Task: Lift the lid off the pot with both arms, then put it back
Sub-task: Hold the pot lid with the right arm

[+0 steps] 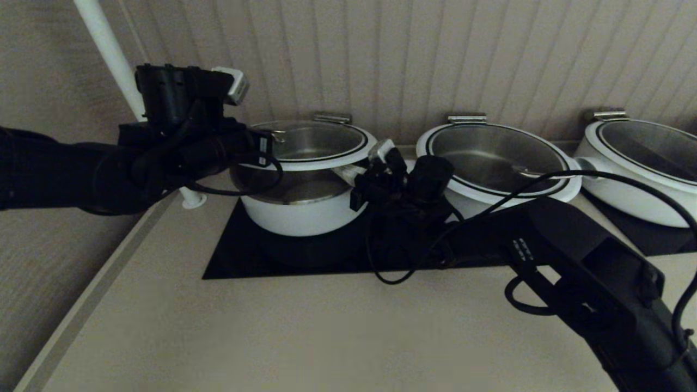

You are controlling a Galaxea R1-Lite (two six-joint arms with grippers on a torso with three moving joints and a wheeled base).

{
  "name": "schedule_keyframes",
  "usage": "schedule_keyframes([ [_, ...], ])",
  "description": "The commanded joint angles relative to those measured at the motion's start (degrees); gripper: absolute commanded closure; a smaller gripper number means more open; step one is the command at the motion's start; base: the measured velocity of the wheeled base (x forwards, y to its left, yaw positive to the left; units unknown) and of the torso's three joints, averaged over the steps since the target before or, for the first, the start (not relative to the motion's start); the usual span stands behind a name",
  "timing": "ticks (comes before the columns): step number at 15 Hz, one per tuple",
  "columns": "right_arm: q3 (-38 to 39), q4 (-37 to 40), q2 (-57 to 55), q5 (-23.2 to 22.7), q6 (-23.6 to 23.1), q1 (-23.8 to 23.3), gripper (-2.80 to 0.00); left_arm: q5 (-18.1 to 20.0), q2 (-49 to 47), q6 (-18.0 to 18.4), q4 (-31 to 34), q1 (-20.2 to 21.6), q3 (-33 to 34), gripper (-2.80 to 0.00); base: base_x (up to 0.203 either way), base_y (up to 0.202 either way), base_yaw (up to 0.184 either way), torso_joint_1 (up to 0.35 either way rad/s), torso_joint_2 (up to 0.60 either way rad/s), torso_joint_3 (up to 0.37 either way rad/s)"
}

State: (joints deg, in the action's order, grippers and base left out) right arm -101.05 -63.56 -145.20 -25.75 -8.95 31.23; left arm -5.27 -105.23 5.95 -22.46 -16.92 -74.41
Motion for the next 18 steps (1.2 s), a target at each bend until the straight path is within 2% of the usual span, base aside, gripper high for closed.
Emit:
schedule_keyframes([
  [1,-0.11,-0.42,0.09,-0.18,-0.10,-0.38,0.00,0.00,1.08,0.11,-0.04,-0.04,0.76,0.00,0.000,0.000,0.000,0.000,0.00,0.000],
  [9,-1.69,-0.25,0.08,-0.27,-0.09,-0.64,0.00,0.07,3.32,0.47,0.19,-0.04,4.68,0.00,0.000,0.000,0.000,0.000,0.00,0.000],
  [18,-2.03,-0.33,0.36,-0.27,-0.02,-0.64,0.00,0.26,5.65,3.20,0.31,-0.04,9.29,0.00,0.000,0.000,0.000,0.000,0.00,0.000],
])
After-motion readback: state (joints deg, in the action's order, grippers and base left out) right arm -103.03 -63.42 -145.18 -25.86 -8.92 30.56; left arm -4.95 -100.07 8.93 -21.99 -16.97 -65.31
